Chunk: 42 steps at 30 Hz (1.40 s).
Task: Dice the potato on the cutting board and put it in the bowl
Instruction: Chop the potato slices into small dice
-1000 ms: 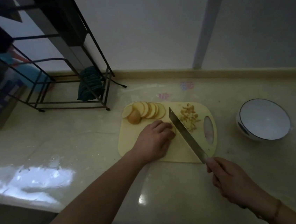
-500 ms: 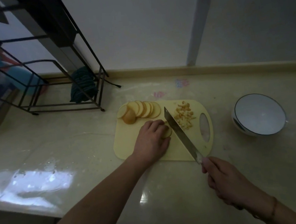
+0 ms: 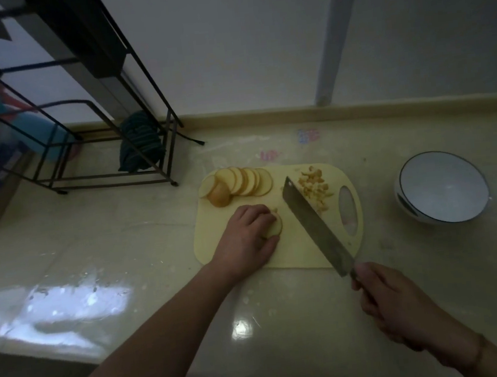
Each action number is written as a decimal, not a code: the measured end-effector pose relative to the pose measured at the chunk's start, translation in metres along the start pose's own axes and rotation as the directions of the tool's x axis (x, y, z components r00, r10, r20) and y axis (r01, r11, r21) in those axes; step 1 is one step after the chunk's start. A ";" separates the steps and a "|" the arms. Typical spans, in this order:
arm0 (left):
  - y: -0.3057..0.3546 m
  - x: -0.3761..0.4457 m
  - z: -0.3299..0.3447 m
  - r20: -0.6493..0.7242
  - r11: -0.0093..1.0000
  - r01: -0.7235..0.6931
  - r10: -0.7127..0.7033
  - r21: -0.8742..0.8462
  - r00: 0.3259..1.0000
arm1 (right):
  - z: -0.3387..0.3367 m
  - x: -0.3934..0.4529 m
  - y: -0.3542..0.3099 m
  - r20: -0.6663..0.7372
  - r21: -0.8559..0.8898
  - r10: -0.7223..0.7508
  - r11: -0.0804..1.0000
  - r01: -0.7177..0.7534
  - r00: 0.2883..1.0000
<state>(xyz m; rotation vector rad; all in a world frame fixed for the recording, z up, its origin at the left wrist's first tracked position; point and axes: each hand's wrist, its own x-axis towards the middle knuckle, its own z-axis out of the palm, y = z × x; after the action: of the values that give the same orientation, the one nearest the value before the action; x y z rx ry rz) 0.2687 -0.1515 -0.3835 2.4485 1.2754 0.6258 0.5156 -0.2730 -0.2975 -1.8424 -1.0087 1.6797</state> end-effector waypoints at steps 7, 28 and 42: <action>0.000 -0.012 0.004 -0.103 0.996 0.084 -0.087 -0.030 0.991 | 0.007 -0.002 -0.008 0.064 0.014 -0.052 0.999 0.051 0.997; -0.003 -0.004 0.001 0.018 0.990 0.132 -0.133 0.051 0.991 | -0.010 0.005 -0.016 0.078 0.013 0.007 1.000 -0.008 0.997; 0.021 0.040 0.007 -0.001 0.996 0.090 -0.090 -0.026 0.996 | -0.019 -0.002 -0.019 -0.018 0.093 -0.039 0.995 0.041 0.999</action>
<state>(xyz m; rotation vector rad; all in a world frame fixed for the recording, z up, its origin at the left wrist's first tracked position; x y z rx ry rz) 0.3071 -0.1311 -0.3703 2.3551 1.3618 0.6175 0.5299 -0.2601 -0.2792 -1.7615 -0.9384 1.6575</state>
